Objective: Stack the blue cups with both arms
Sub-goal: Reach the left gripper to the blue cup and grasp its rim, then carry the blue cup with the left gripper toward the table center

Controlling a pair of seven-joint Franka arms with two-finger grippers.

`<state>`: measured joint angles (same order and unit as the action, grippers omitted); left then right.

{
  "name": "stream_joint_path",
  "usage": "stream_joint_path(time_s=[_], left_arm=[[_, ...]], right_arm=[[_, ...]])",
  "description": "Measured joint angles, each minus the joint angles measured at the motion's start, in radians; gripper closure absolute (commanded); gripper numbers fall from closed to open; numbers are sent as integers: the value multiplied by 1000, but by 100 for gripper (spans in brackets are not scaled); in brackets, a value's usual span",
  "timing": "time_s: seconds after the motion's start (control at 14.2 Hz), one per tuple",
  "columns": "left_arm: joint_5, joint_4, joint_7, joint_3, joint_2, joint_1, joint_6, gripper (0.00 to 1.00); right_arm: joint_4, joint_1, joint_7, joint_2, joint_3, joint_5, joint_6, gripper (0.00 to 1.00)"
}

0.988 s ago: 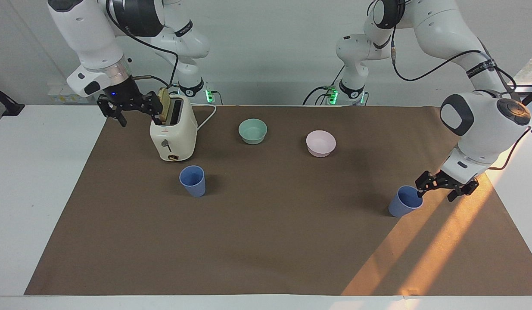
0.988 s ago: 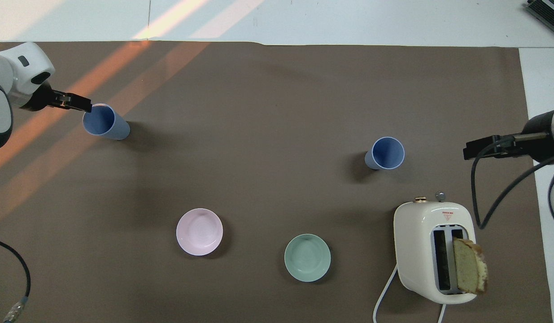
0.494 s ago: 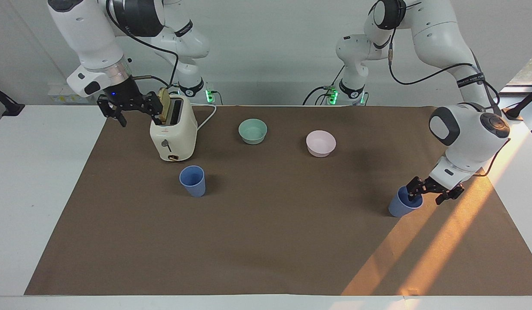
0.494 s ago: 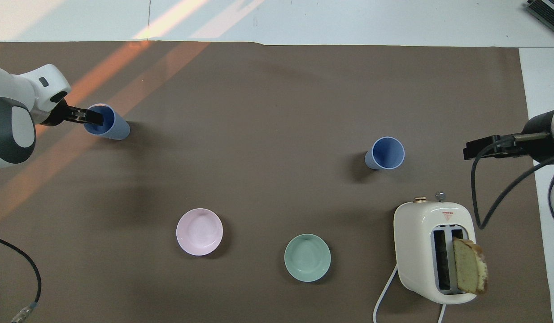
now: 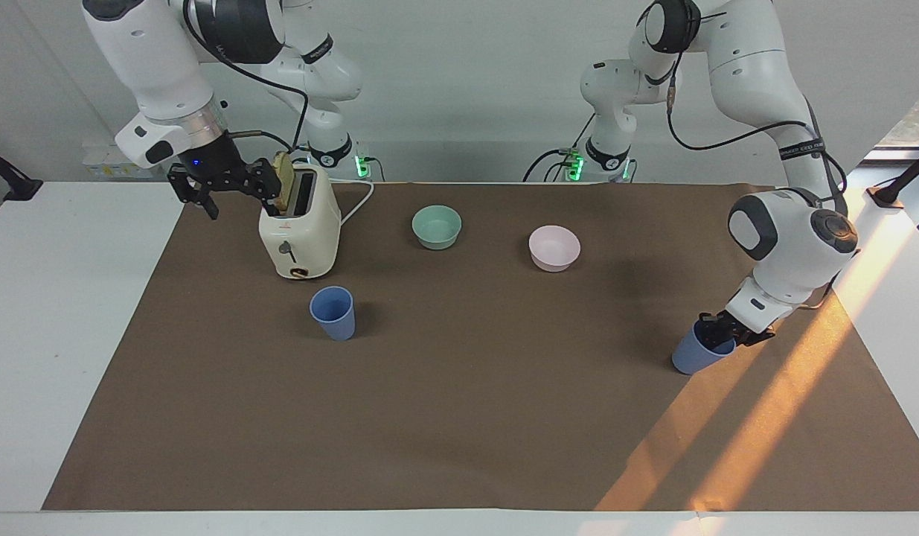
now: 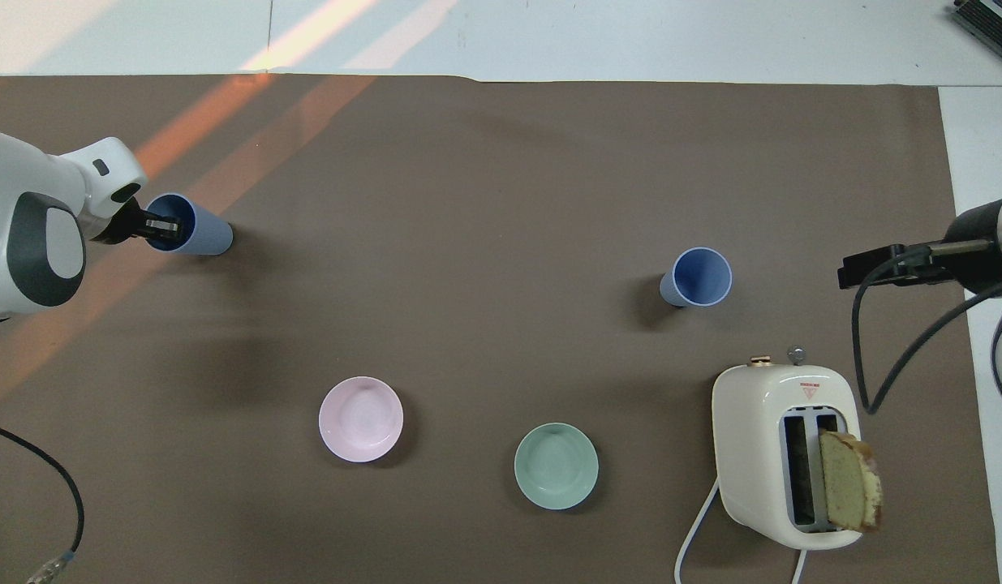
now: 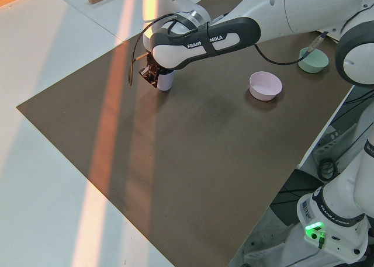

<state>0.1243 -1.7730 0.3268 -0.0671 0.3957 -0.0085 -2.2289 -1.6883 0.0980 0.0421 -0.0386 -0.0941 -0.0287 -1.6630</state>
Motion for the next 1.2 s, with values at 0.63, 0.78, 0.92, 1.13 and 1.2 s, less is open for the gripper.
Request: stream_joint_path(time_s=[0.63, 0.78, 0.92, 1.13, 1.2], left_arm=[[2, 16, -37, 74, -92, -17, 18, 100], [1, 13, -109, 107, -111, -50, 46, 100], [0, -3, -212, 169, -119, -76, 56, 100], [-63, -25, -407, 303, -125, -85, 57, 100], [-97, -29, -481, 346, -125, -87, 57, 100]], right_arm=[[0, 0, 0, 0, 0, 0, 0, 0], [0, 0, 0, 0, 0, 0, 0, 0], [0, 0, 0, 0, 0, 0, 0, 0], [0, 0, 0, 0, 0, 0, 0, 0], [0, 0, 0, 0, 0, 0, 0, 0]])
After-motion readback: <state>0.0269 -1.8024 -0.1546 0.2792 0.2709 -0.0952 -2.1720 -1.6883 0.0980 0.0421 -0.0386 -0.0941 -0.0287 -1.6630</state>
